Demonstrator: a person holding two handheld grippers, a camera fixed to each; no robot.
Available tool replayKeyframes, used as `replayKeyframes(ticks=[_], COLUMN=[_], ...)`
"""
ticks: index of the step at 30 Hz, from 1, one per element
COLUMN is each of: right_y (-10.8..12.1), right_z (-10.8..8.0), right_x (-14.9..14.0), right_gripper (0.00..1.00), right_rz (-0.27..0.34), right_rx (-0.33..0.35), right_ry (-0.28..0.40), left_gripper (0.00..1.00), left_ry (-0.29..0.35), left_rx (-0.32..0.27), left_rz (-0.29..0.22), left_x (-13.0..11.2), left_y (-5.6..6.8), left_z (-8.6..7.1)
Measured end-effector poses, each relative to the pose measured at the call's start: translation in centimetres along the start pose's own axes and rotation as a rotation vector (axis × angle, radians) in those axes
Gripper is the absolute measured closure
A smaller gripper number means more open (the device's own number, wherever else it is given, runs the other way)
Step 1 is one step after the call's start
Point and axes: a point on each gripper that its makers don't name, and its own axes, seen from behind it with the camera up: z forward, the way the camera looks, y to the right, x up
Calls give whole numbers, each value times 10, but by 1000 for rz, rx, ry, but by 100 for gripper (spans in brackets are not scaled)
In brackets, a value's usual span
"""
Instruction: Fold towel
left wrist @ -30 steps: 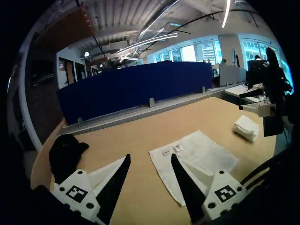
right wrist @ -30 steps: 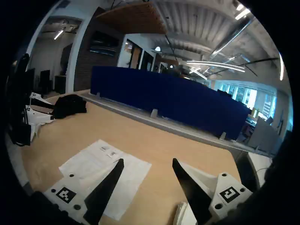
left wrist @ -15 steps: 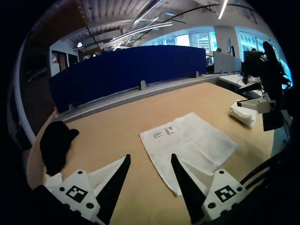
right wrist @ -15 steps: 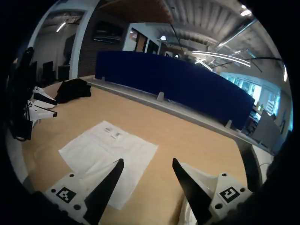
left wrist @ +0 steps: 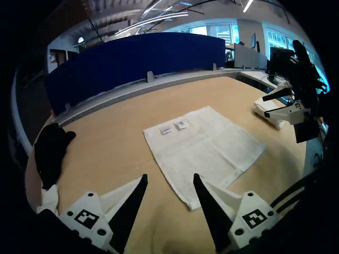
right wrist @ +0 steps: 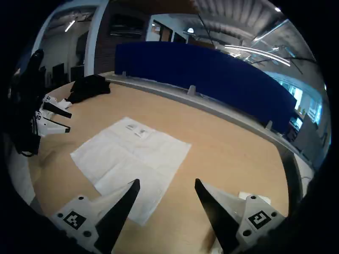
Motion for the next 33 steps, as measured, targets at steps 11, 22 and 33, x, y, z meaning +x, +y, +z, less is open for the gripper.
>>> replayKeyframes(ticks=[11,22,33], right_y=[-20,-33,-41], right_z=[5,8,9], right_x=[-40,-80,-101], right_gripper=[0,1,6], right_rz=[-9,-20,-18], right_rx=[62,103,133], right_ry=[-100,-185,-233], left_gripper=[21,21,21], left_ry=[-103,-180,-242], left_rx=[-67,-122,-160], left_rz=[7,21,28], left_x=[-33,-60,-79], left_y=[16,30,39], left_z=[15,28,31])
